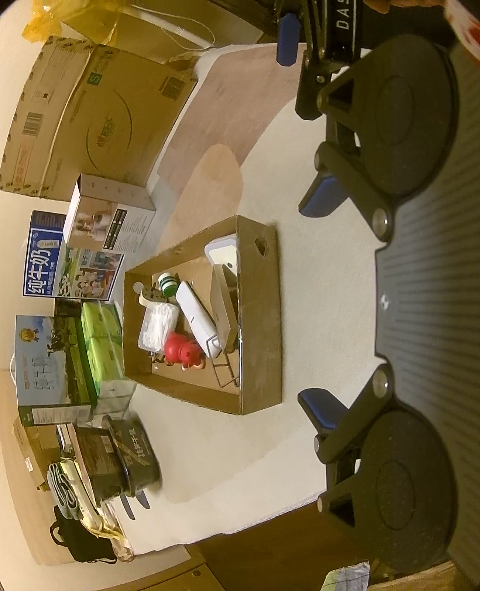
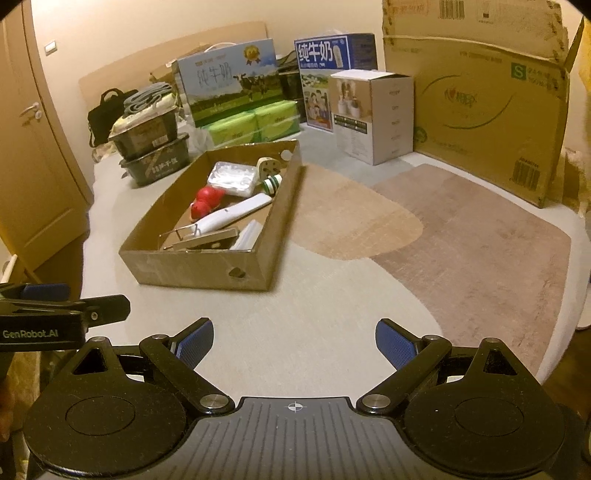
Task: Organize rigid objects
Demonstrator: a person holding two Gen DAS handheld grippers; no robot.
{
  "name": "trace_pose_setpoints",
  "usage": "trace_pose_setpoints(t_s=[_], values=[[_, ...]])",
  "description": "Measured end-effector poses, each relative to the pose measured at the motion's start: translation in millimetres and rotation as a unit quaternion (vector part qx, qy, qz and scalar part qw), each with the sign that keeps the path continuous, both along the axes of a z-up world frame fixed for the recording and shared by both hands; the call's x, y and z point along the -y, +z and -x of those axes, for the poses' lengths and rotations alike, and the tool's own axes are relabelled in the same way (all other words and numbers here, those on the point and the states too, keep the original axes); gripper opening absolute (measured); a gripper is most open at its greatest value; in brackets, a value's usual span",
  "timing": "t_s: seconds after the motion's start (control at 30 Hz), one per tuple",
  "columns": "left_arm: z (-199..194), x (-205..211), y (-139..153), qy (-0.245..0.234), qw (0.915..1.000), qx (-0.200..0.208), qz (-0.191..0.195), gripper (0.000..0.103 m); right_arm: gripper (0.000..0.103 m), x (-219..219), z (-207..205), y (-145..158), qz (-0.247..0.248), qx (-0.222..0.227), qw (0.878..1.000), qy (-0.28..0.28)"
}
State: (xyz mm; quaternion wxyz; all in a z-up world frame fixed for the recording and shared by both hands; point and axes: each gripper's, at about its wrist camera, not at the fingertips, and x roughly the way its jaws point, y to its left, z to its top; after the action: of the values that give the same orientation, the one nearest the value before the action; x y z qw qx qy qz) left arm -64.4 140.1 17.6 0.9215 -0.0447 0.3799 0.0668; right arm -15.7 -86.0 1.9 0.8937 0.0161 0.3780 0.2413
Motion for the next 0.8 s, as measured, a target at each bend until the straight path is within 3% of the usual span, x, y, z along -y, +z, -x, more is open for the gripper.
trace_pose_setpoints(t_s=[0.8], values=[[1.3, 8.0, -6.7, -0.015, 0.9998, -0.009, 0.000, 0.099, 0.094, 3.4, 1.8, -6.5, 0.008, -0.007, 1.000, -0.007]])
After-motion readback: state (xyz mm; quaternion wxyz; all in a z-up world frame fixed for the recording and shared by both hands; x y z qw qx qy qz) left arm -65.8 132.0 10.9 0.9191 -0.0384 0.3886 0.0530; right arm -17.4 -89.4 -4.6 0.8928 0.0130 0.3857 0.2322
